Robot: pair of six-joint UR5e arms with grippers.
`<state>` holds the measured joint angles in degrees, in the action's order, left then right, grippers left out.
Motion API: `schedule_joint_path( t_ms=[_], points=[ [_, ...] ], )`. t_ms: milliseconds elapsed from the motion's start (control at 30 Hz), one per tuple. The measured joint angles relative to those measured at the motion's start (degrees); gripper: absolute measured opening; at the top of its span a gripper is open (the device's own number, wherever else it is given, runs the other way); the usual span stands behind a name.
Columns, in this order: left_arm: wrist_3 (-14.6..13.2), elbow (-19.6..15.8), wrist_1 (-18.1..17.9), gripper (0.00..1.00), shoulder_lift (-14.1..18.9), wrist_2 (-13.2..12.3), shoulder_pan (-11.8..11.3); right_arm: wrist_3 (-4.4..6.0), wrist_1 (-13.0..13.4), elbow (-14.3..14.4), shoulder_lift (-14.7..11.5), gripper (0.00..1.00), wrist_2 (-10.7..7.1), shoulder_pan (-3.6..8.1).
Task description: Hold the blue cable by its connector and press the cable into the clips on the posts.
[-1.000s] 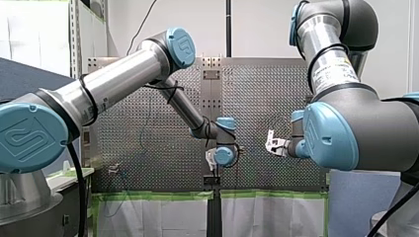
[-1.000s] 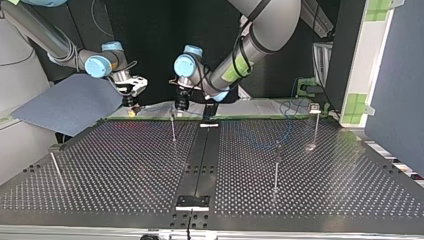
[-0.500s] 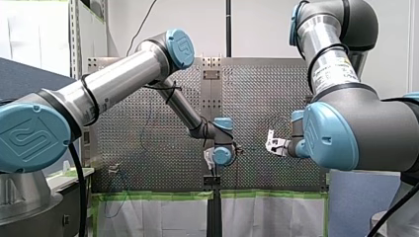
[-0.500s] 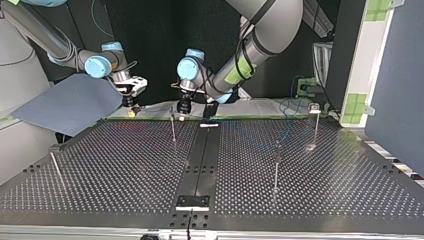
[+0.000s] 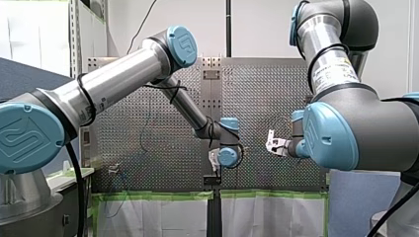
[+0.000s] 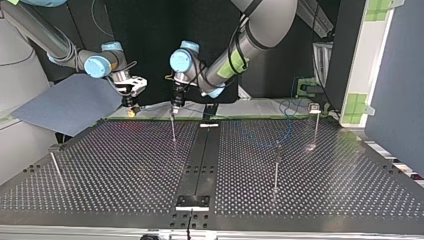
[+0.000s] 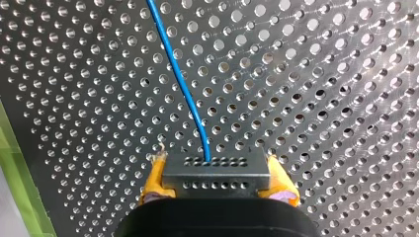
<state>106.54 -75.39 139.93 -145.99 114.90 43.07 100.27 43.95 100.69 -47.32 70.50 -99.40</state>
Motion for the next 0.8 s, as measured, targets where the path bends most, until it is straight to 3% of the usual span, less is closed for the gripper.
schedule_joint_path(
  t_ms=[467,800],
  points=[
    [1.4,0.0,-0.1,0.00,-0.8,1.9,0.1,-0.14,0.1,0.0,0.1,0.00,0.07,-0.04],
    [1.3,0.0,-0.7,0.00,-2.0,-0.1,-1.4,-0.14,0.0,0.0,0.1,0.00,0.04,-0.12]
  ],
)
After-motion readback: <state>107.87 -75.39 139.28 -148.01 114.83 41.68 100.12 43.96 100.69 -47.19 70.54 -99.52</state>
